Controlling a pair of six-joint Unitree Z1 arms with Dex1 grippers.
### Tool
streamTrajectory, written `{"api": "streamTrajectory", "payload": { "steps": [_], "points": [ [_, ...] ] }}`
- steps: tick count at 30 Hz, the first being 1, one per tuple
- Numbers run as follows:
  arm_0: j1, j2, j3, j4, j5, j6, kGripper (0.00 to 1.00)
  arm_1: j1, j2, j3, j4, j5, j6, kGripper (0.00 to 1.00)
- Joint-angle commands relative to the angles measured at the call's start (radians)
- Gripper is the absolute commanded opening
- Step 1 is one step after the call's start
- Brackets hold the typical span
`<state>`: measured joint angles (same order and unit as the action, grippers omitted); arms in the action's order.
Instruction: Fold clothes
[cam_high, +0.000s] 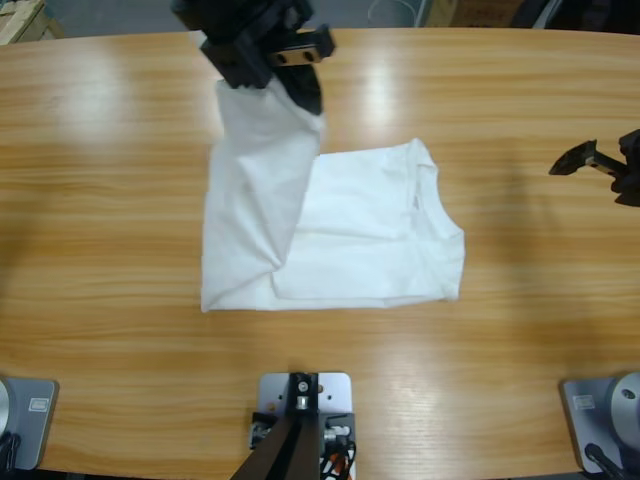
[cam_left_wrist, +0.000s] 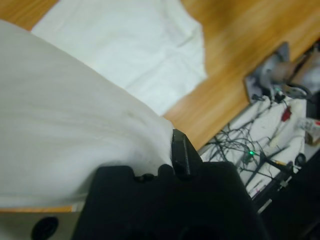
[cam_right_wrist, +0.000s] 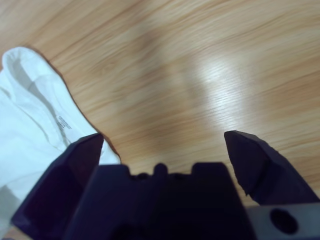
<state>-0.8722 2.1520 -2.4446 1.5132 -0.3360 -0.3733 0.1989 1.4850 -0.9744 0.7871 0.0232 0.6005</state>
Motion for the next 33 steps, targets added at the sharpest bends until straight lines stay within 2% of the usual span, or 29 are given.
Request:
{"api": "streamTrajectory", "payload": {
  "steps": [1, 8, 14, 20, 27, 33],
  "points": [
    [-0.078, 0.15, -0.108, 0.145, -0.064, 0.004, 0.0, 0.0, 0.005, 0.052, -0.015, 0.007, -0.011, 1.0],
    [-0.08, 0.213, -0.152, 0.145, -0.023, -0.006, 0.0, -0.001, -0.009, 0.054, -0.012, 0.006, -0.013, 1.0],
    [-0.09, 0.32, -0.349, 0.145, -0.025, -0.046, 0.0, -0.001, -0.006, 0.058, -0.014, 0.004, -0.014, 1.0],
    [-0.099, 0.355, -0.41, 0.145, -0.032, -0.043, 0.0, -0.006, -0.006, 0.059, -0.014, 0.003, -0.023, 1.0],
    [-0.103, 0.451, -0.704, 0.143, -0.032, -0.072, 0.0, -0.006, -0.008, 0.064, -0.012, 0.001, -0.025, 1.0],
    [-0.106, 0.472, -0.781, 0.121, -0.045, -0.083, 0.0, -0.006, -0.004, 0.065, -0.014, 0.002, -0.03, 1.0]
  ]
}}
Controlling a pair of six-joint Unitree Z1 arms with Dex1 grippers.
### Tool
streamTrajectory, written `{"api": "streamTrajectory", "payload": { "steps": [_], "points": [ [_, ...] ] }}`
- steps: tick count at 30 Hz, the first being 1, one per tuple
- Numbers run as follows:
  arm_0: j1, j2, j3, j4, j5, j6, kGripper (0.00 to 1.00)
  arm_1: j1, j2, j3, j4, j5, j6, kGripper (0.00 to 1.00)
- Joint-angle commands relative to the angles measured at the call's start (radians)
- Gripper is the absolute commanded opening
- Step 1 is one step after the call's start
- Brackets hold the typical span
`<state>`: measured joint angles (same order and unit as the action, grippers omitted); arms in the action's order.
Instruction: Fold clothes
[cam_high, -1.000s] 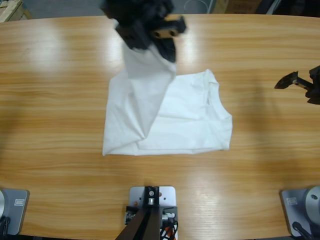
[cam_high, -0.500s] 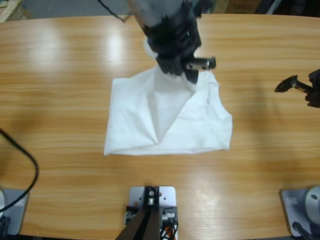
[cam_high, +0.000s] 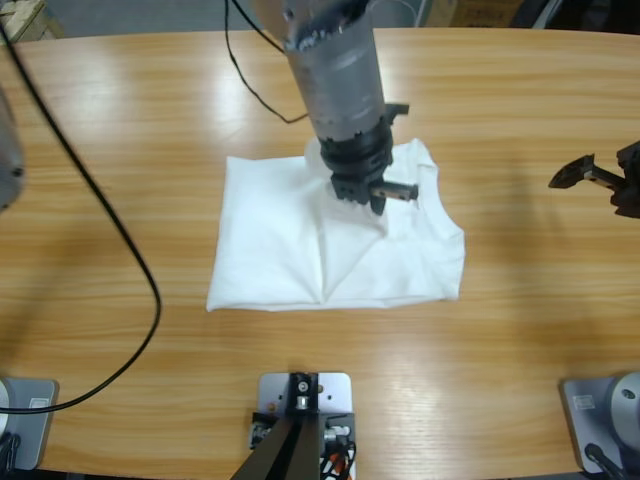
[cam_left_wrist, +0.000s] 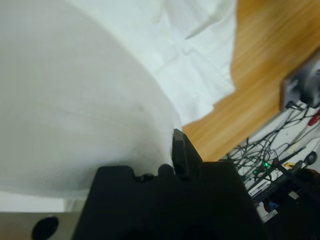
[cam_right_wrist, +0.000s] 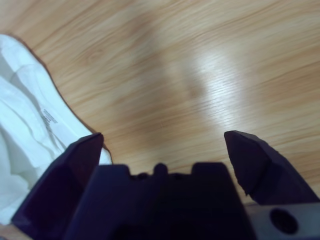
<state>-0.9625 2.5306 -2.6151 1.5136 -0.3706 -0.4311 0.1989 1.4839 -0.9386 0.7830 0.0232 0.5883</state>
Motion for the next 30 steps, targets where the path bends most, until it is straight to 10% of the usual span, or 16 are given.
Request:
{"api": "streamTrajectory", "payload": {
  "steps": [1, 18, 20, 21, 30],
  "points": [
    [-0.016, 0.088, -0.611, 0.1, -0.009, -0.026, 0.0, -0.006, -0.002, 0.031, -0.01, 0.001, -0.018, 1.0],
    [-0.024, 0.1, -0.611, -0.208, -0.175, -0.084, 0.0, -0.006, -0.008, 0.052, -0.026, 0.001, -0.023, 1.0],
    [-0.027, 0.1, -0.611, -0.209, -0.203, -0.042, 0.742, -0.006, -0.007, 0.052, -0.028, 0.002, -0.024, 1.0],
    [-0.028, 0.098, -0.611, -0.217, -0.212, -0.028, 0.842, -0.006, -0.005, 0.053, -0.029, 0.002, -0.025, 1.0],
    [-0.029, 0.077, -0.612, -0.337, -0.193, -0.024, 0.996, -0.006, -0.01, 0.055, -0.03, 0.004, -0.03, 1.0]
  ]
}}
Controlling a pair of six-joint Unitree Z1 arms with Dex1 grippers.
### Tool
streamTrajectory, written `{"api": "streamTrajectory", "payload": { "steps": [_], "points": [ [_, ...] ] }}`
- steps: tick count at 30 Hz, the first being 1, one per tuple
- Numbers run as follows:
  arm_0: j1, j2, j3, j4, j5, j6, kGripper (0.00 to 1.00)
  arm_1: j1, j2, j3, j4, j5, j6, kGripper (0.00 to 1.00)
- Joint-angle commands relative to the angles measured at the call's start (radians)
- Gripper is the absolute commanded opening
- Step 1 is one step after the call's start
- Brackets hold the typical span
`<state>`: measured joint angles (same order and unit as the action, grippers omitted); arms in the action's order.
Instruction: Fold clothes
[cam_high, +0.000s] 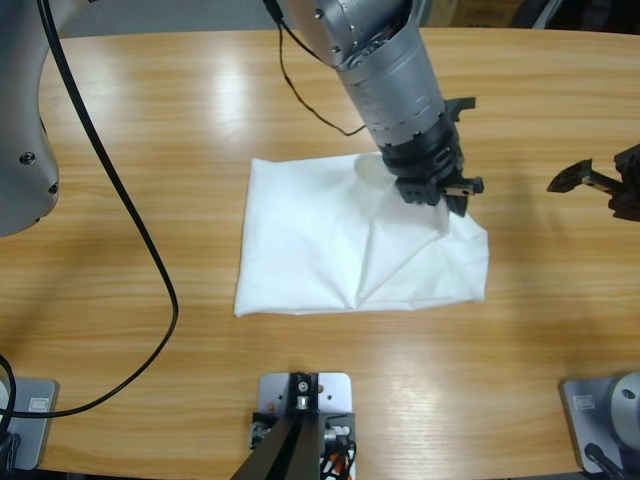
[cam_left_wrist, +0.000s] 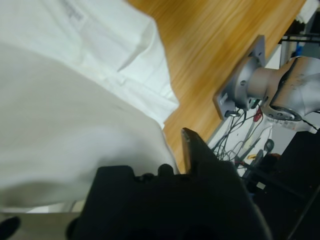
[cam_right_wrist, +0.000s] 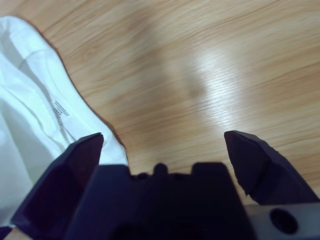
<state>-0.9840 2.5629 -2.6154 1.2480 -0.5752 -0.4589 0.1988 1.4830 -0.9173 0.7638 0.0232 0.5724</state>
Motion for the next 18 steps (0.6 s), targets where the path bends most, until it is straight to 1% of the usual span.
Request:
{"api": "streamTrajectory", "payload": {
  "steps": [1, 5, 8, 9, 10, 11, 12, 13, 14, 15, 16, 17, 18],
  "points": [
    [-0.006, 0.042, -0.612, -0.087, 0.016, 0.0, 0.996, -0.006, -0.009, 0.034, -0.011, 0.004, -0.014, 1.0],
    [0.004, 0.042, -0.612, -0.171, 0.014, -0.069, 0.996, -0.006, -0.01, 0.034, -0.011, 0.006, -0.015, 1.0],
    [0.03, 0.004, -0.611, -0.129, 0.025, -0.065, 0.992, -0.006, -0.014, 0.035, -0.011, 0.006, -0.016, 1.0],
    [0.045, -0.019, -0.611, -0.087, 0.036, -0.048, 0.986, -0.006, -0.017, 0.035, -0.011, 0.006, -0.016, 1.0],
    [0.064, -0.043, -0.611, -0.028, 0.041, -0.014, 0.948, -0.006, -0.023, 0.035, -0.013, 0.004, -0.018, 1.0],
    [0.084, -0.068, -0.611, 0.049, 0.045, 0.033, 0.849, -0.005, -0.033, 0.035, -0.017, 0.003, -0.025, 1.0],
    [0.104, -0.088, -0.611, 0.142, 0.061, 0.089, 0.778, -0.003, -0.046, 0.035, -0.019, 0.003, -0.034, 1.0],
    [0.126, -0.102, -0.611, 0.274, 0.093, 0.159, 0.765, -0.001, -0.061, 0.032, -0.02, 0.005, -0.044, 1.0],
    [0.142, -0.104, -0.611, 0.37, 0.11, 0.215, 0.746, 0.001, -0.078, 0.026, -0.023, 0.014, -0.059, 0.977],
    [0.151, -0.11, -0.586, 0.417, 0.125, 0.27, 0.733, 0.002, -0.094, 0.02, -0.029, 0.036, -0.085, 0.847],
    [0.154, -0.135, -0.522, 0.418, 0.132, 0.308, 0.729, 0.004, -0.106, 0.015, -0.04, 0.063, -0.113, 0.712],
    [0.154, -0.151, -0.487, 0.418, 0.15, 0.315, 0.686, 0.004, -0.111, 0.011, -0.052, 0.093, -0.14, 0.625],
    [0.154, -0.164, -0.443, 0.418, 0.173, 0.313, 0.606, 0.004, -0.106, 0.009, -0.066, 0.127, -0.159, 0.6]
  ]
}}
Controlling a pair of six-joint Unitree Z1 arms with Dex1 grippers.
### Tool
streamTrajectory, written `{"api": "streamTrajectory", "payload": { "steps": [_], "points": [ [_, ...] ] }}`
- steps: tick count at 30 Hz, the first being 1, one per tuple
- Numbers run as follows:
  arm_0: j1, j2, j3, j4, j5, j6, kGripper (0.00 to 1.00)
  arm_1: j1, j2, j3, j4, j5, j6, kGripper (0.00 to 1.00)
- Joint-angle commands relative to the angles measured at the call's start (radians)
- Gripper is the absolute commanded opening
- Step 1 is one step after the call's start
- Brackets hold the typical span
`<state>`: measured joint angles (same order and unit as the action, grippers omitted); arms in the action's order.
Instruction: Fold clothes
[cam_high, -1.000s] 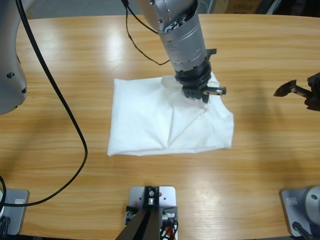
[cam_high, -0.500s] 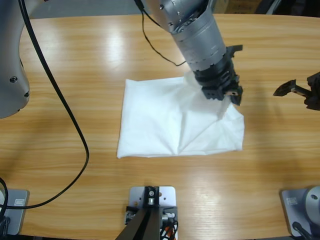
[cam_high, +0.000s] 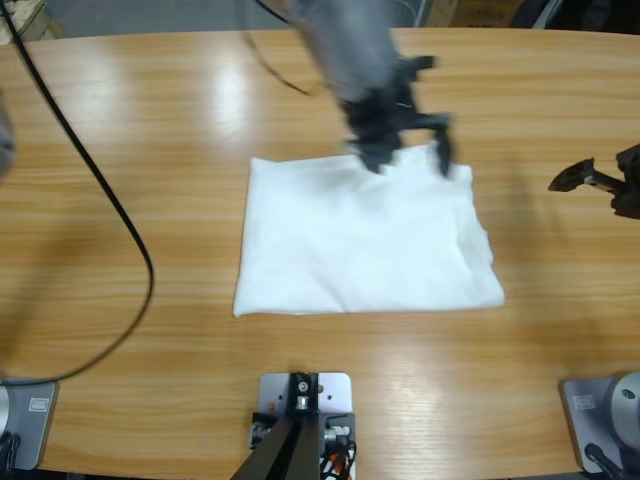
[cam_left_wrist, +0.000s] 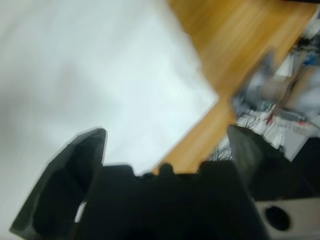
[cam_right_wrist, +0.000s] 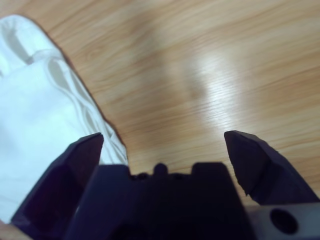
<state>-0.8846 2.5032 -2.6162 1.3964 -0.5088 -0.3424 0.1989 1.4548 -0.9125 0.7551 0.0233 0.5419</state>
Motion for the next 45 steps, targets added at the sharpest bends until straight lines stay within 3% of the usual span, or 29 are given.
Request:
{"api": "streamTrajectory", "payload": {
  "steps": [1, 4, 6, 9, 13, 17, 18, 21, 24, 35, 37, 40, 43, 45],
  "points": [
    [0.055, -0.115, -0.39, 0.269, 0.13, 0.193, 0.6, 0.004, -0.067, 0.0, -0.07, 0.163, -0.148, 0.602],
    [0.046, -0.153, -0.22, 0.269, 0.208, 0.192, 0.531, 0.006, -0.015, -0.012, -0.116, 0.257, -0.212, 0.635],
    [0.028, -0.205, -0.074, 0.268, 0.349, 0.188, 0.534, 0.007, 0.039, -0.037, -0.123, 0.287, -0.258, 0.699],
    [0.019, -0.264, 0.106, 0.264, 0.491, 0.132, 0.637, 0.005, 0.145, -0.068, -0.146, 0.333, -0.329, 0.701],
    [0.021, -0.291, 0.219, 0.194, 0.484, 0.099, 0.634, -0.028, 0.299, -0.082, -0.236, 0.42, -0.348, 0.697],
    [0.021, -0.371, 0.449, 0.017, 0.446, 0.077, 0.623, -0.035, 0.344, -0.078, -0.274, 0.456, -0.361, 0.693],
    [0.021, -0.398, 0.529, -0.036, 0.443, 0.064, 0.623, -0.036, 0.357, -0.079, -0.28, 0.467, -0.362, 0.674],
    [0.021, -0.481, 0.747, -0.179, 0.443, 0.019, 0.628, -0.036, 0.38, -0.081, -0.3, 0.503, -0.373, 0.446],
    [0.021, -0.534, 0.872, -0.25, 0.445, -0.009, 0.628, -0.036, 0.395, -0.082, -0.3, 0.494, -0.366, 0.444],
    [0.022, -0.593, 1.008, -0.324, 0.45, -0.025, 0.642, -0.036, 0.427, -0.082, -0.301, 0.467, -0.361, 0.462],
    [0.021, -0.593, 1.013, -0.331, 0.449, -0.028, 0.642, -0.036, 0.426, -0.082, -0.301, 0.46, -0.361, 0.525],
    [0.022, -0.594, 1.023, -0.336, 0.449, -0.029, 0.642, -0.036, 0.434, -0.085, -0.302, 0.469, -0.361, 0.528],
    [0.022, -0.601, 1.033, -0.342, 0.449, -0.029, 0.642, -0.036, 0.465, -0.086, -0.327, 0.495, -0.366, 0.355],
    [0.022, -0.606, 1.04, -0.345, 0.449, -0.029, 0.642, -0.036, 0.474, -0.09, -0.334, 0.498, -0.373, 0.295]
  ]
}}
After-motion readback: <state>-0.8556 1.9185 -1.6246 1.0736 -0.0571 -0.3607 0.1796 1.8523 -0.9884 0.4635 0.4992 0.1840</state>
